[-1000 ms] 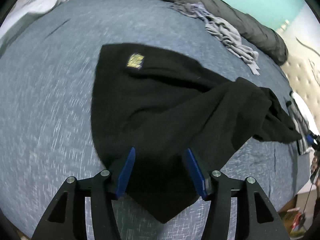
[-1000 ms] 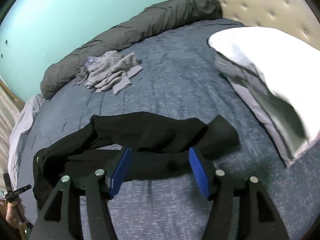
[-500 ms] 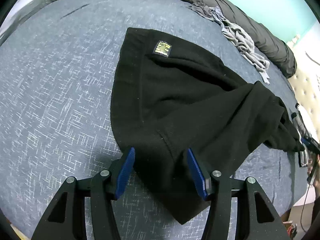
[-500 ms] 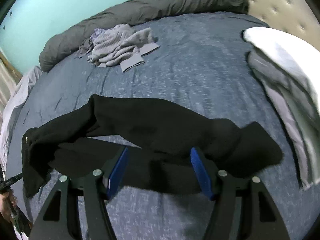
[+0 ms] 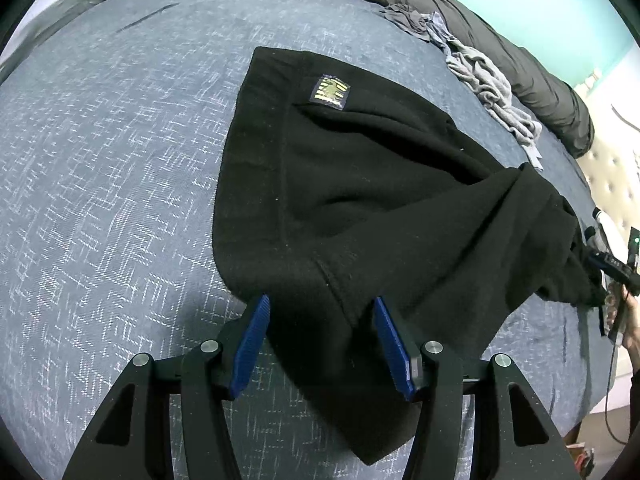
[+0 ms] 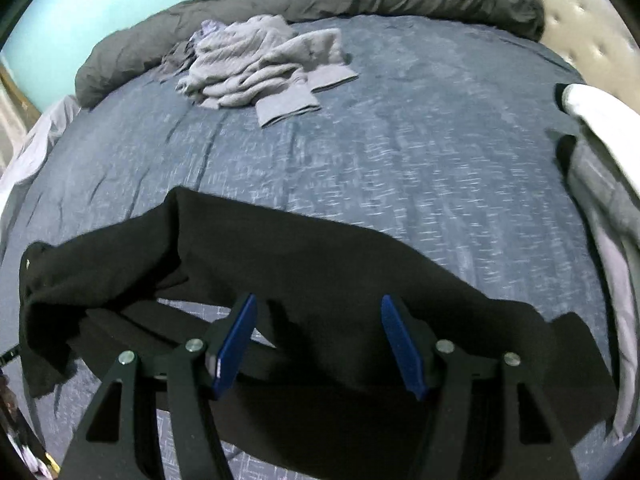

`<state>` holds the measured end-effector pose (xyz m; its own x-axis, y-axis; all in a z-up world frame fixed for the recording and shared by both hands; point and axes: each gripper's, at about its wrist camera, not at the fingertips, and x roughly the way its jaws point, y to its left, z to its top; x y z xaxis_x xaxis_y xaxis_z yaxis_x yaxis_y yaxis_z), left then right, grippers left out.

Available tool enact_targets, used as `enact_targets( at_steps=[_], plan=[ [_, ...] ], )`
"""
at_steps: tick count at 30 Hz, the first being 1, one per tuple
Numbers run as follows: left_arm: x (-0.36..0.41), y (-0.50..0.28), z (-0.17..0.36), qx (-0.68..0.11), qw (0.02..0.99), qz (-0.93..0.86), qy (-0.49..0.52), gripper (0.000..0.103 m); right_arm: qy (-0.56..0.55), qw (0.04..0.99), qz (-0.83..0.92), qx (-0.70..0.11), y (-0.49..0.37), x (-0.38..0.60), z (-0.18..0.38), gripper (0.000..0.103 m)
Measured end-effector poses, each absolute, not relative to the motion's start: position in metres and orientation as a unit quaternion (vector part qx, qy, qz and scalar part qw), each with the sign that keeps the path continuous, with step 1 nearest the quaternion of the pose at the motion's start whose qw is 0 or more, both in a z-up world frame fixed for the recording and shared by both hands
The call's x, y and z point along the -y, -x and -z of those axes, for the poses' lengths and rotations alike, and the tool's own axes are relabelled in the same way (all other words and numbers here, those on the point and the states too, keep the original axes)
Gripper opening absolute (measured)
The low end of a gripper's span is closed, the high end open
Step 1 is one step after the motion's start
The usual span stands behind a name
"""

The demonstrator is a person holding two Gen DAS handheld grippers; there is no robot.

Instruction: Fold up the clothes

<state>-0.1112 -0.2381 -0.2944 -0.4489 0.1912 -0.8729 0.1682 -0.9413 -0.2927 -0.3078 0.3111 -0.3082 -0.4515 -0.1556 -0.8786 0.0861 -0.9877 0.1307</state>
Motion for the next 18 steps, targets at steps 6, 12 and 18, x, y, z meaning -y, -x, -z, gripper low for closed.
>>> enact_targets(
  at_steps=[6,12,18],
  plan=[
    [0.238,0.11,0.297,0.172,0.006,-0.835,0.523,0.058,-0.529,0.081,0.845,0.003,0.311,-0.294,0.325,0.057],
    [0.239,0.11,0.298,0.172,0.01,-0.836,0.522,0.058,-0.507,0.076,0.858,-0.004,0.306,-0.295,0.32,0.008],
    [0.238,0.108,0.297,0.167,0.02,-0.835,0.524,0.019,-0.482,0.071,0.874,-0.004,0.301,-0.298,0.309,0.003]
  ],
)
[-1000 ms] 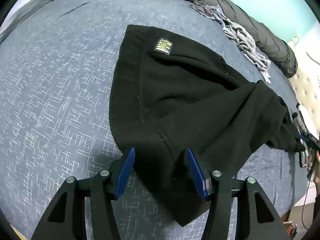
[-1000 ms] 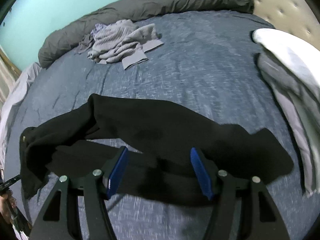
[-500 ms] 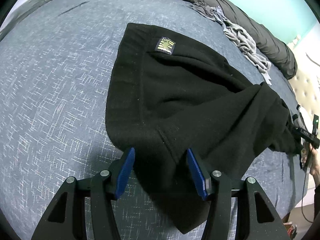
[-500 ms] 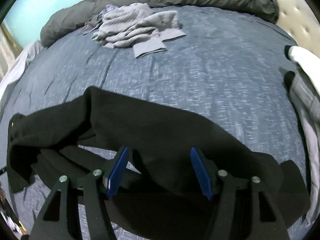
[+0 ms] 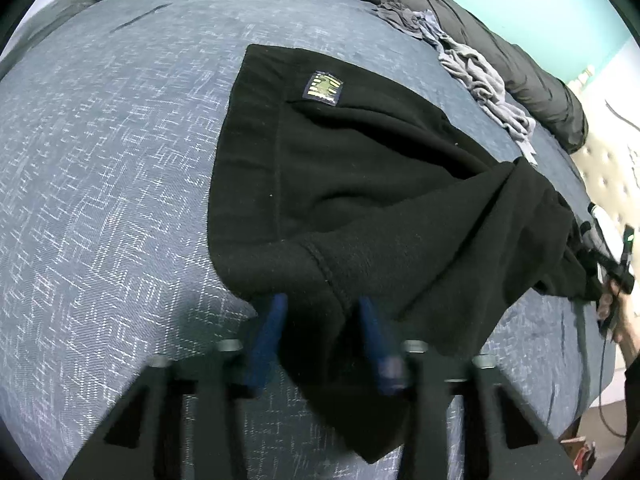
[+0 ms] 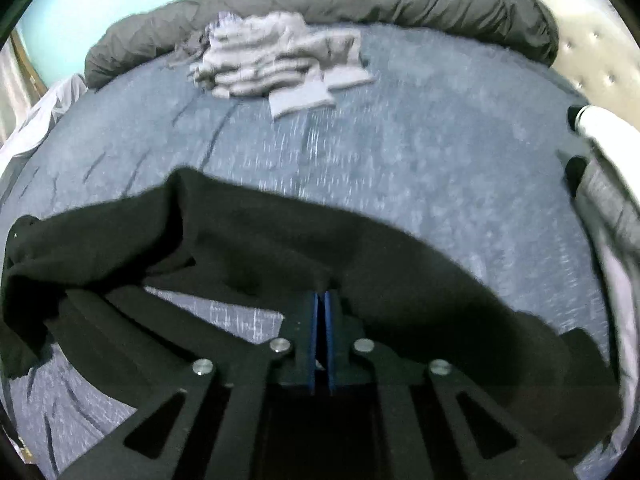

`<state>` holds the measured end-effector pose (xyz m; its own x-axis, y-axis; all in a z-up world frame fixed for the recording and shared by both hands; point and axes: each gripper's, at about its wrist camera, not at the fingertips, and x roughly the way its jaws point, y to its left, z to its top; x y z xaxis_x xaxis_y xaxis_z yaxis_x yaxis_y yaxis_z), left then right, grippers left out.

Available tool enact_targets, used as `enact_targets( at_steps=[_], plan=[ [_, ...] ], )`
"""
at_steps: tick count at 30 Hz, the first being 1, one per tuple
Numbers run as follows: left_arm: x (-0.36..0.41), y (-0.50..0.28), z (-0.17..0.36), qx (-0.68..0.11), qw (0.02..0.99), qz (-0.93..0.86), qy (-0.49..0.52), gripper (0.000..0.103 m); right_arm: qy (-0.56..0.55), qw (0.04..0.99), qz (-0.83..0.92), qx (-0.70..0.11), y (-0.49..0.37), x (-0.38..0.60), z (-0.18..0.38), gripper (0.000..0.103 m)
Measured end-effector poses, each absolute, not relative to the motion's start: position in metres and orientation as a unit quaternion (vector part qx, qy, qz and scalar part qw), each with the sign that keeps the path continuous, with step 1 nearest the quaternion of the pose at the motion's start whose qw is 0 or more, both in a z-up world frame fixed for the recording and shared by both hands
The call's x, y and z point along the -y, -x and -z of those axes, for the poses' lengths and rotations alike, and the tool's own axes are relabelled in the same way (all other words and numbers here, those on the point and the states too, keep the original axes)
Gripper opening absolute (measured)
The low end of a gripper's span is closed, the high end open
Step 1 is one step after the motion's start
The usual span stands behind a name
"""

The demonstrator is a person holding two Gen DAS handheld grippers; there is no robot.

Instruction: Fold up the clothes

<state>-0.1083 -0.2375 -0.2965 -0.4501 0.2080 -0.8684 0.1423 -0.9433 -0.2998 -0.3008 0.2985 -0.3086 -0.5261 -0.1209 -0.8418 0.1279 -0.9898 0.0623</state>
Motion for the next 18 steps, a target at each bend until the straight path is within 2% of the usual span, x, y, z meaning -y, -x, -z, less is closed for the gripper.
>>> enact_targets(
  at_steps=[2,13,18],
  plan=[
    [0.239,0.107,0.295,0.166,0.023,-0.835,0.524,0.0,-0.468,0.068,0.881,-0.003,0.298,-0.302,0.298,0.003],
    [0.261,0.091,0.241,0.158,0.013,-0.861,0.483,0.0,-0.392,0.071,0.917,0.001,0.261,-0.332,0.2,0.003],
    [0.279,0.076,0.224,0.175,0.006,-0.862,0.475,0.0,-0.374,0.083,0.924,-0.001,0.227,-0.345,0.173,0.003]
  ],
)
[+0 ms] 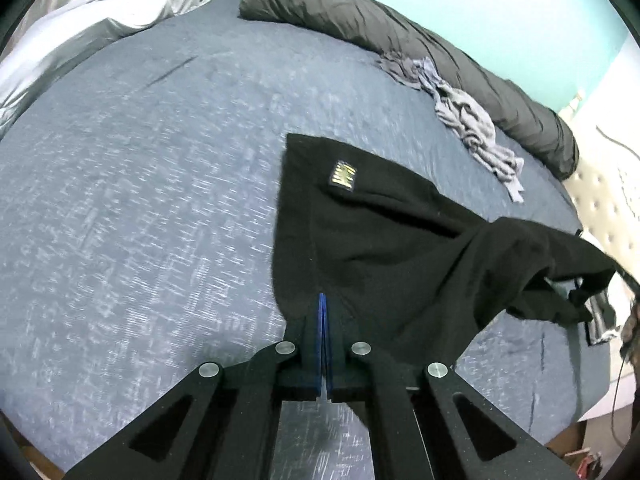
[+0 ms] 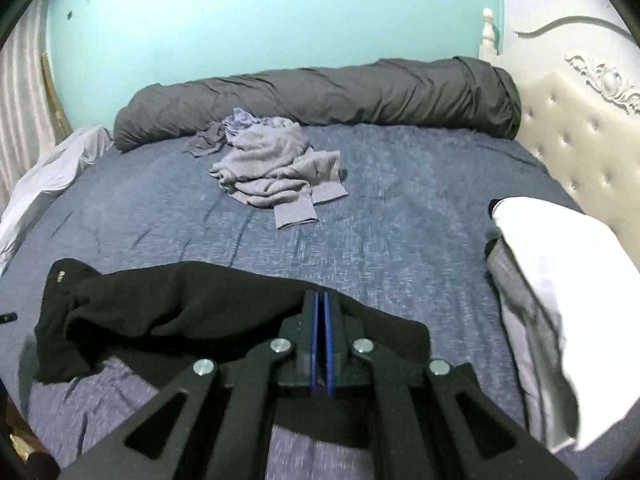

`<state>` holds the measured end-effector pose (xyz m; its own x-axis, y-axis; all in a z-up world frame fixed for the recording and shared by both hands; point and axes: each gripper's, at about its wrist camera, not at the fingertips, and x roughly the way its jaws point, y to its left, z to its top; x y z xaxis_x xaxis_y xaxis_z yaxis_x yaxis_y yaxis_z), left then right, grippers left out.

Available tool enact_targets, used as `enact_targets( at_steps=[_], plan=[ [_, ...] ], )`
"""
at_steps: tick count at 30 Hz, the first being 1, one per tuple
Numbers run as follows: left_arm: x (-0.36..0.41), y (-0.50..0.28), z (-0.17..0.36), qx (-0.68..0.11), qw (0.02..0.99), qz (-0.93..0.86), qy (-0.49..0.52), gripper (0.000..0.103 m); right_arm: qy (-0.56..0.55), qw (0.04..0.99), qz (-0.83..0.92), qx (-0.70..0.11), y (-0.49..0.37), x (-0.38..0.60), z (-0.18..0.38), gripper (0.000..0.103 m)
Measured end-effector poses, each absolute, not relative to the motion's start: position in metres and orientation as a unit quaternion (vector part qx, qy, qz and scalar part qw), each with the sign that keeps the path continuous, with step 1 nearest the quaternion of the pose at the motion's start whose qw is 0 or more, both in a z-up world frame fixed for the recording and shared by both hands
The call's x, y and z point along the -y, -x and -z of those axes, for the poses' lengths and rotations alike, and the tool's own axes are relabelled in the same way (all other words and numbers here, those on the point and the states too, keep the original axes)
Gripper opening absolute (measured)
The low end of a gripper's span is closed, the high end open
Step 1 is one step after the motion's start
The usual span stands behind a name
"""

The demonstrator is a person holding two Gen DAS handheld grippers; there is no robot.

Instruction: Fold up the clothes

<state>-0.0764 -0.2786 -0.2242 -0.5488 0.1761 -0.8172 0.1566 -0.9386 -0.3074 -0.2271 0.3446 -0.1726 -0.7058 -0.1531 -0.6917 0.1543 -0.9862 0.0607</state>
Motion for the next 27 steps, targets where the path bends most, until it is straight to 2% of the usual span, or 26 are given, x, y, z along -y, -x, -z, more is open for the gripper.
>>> enact_targets(
  at_steps=[6,7,8,10,11,12,27],
  plan=[
    [0.274,0.061,0.238,0.198,0.006,-0.848,0.493,0.0,-0.382,0.096,0.919,0.005,0.181,-0.353,0.18,0.003],
    [0.27,0.06,0.244,0.199,0.005,-0.845,0.496,0.001,-0.386,0.097,0.917,0.005,0.174,-0.353,0.185,0.003],
    [0.266,0.059,0.249,0.199,0.004,-0.843,0.499,0.006,-0.389,0.098,0.916,0.005,0.167,-0.354,0.19,0.003],
    [0.26,0.058,0.259,0.202,0.001,-0.839,0.505,0.034,-0.395,0.098,0.914,0.014,0.155,-0.357,0.199,0.003],
    [0.256,0.057,0.265,0.204,-0.001,-0.837,0.508,0.058,-0.396,0.097,0.913,0.021,0.149,-0.36,0.203,0.003],
    [0.254,0.056,0.272,0.211,-0.003,-0.834,0.51,0.063,-0.398,0.097,0.912,0.027,0.144,-0.362,0.207,0.003],
    [0.206,0.043,0.313,0.227,0.037,-0.813,0.535,0.063,-0.407,0.097,0.907,0.05,0.102,-0.379,0.224,0.003]
  ],
)
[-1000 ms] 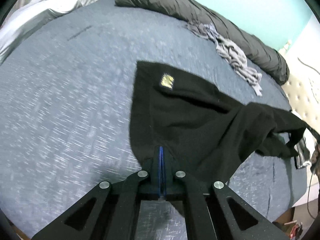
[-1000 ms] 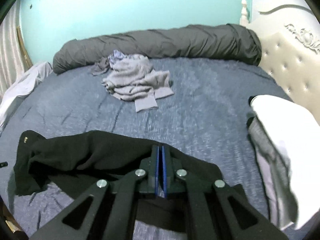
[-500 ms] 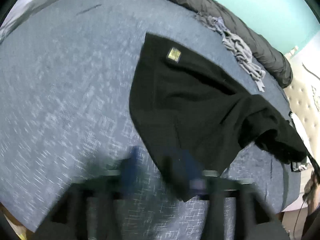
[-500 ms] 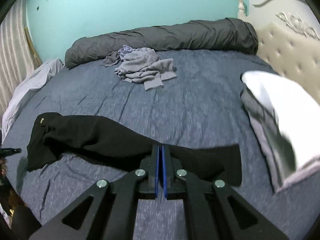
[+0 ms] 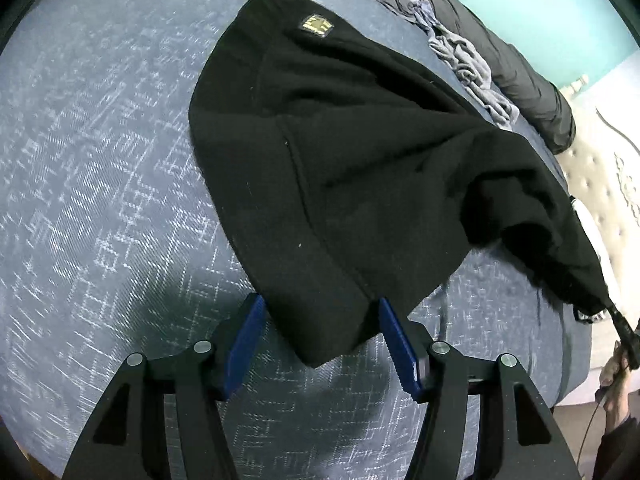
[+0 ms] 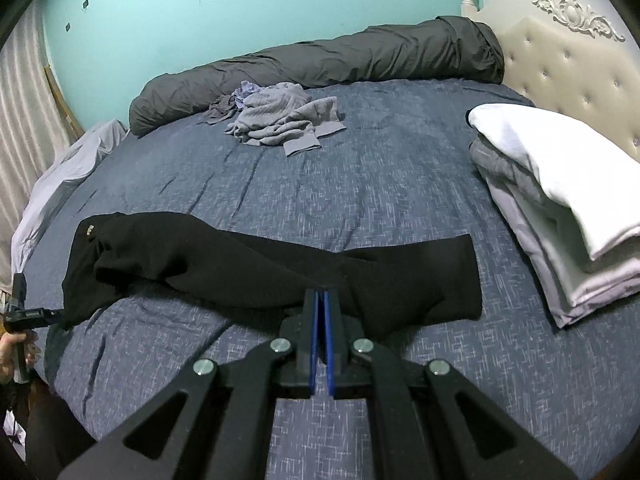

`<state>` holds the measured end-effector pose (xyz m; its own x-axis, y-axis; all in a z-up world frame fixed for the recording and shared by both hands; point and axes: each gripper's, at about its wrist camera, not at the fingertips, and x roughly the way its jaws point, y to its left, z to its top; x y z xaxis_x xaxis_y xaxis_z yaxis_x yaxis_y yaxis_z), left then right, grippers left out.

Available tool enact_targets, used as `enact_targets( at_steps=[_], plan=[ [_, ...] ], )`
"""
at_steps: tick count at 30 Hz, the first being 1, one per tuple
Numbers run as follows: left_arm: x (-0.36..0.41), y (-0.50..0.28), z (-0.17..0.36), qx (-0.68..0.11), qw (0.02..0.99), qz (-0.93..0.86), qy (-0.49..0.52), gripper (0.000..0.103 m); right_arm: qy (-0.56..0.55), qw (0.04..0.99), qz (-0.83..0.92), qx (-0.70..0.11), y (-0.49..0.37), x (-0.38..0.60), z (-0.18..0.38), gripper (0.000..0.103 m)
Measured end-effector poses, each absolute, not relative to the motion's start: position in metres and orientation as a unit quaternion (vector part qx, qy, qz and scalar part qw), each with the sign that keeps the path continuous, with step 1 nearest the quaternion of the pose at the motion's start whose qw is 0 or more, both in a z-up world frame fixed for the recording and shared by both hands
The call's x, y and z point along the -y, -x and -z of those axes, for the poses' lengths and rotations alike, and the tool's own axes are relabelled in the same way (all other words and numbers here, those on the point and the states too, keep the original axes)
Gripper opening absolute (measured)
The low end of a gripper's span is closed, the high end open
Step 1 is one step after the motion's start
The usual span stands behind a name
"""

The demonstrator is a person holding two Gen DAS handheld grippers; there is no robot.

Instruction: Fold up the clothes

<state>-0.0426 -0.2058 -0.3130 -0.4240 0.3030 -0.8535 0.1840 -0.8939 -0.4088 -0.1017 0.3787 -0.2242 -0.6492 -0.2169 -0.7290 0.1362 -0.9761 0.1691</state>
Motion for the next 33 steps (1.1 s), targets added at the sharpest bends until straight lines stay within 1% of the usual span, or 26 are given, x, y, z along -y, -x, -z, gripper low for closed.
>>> enact_targets(
  at_steps=[2,3,4,5,6,9,11,17,27,33],
  plan=[
    [0.207,0.044,0.315,0.238,0.037,-0.812,0.531,0.063,-0.406,0.097,0.908,0.048,0.098,-0.379,0.223,0.003],
    [0.207,0.045,0.315,0.242,0.038,-0.812,0.529,0.059,-0.406,0.096,0.908,0.047,0.096,-0.38,0.222,0.003],
    [0.208,0.045,0.316,0.245,0.039,-0.812,0.528,0.051,-0.405,0.096,0.908,0.046,0.094,-0.381,0.222,0.003],
    [0.209,0.045,0.316,0.248,0.039,-0.812,0.527,0.03,-0.405,0.094,0.908,0.046,0.092,-0.381,0.221,0.003],
    [0.21,0.044,0.315,0.247,0.039,-0.814,0.524,0.019,-0.405,0.093,0.908,0.045,0.09,-0.382,0.221,0.003],
    [0.213,0.043,0.311,0.246,0.041,-0.818,0.518,0.008,-0.405,0.093,0.908,0.044,0.085,-0.383,0.221,0.003],
    [0.219,0.04,0.298,0.239,0.042,-0.83,0.502,0.002,-0.404,0.094,0.909,0.041,0.082,-0.382,0.219,0.003],
    [0.244,0.033,0.254,0.221,0.034,-0.856,0.467,0.002,-0.402,0.093,0.91,0.04,0.074,-0.383,0.217,0.003],
    [0.309,0.014,0.209,0.212,-0.012,-0.876,0.433,0.002,-0.406,0.106,0.907,0.019,0.053,-0.378,0.22,0.003],
    [0.333,0.006,0.219,0.229,-0.046,-0.87,0.435,0.002,-0.462,0.102,0.881,0.0,0.041,-0.369,0.268,0.003]
  ],
)
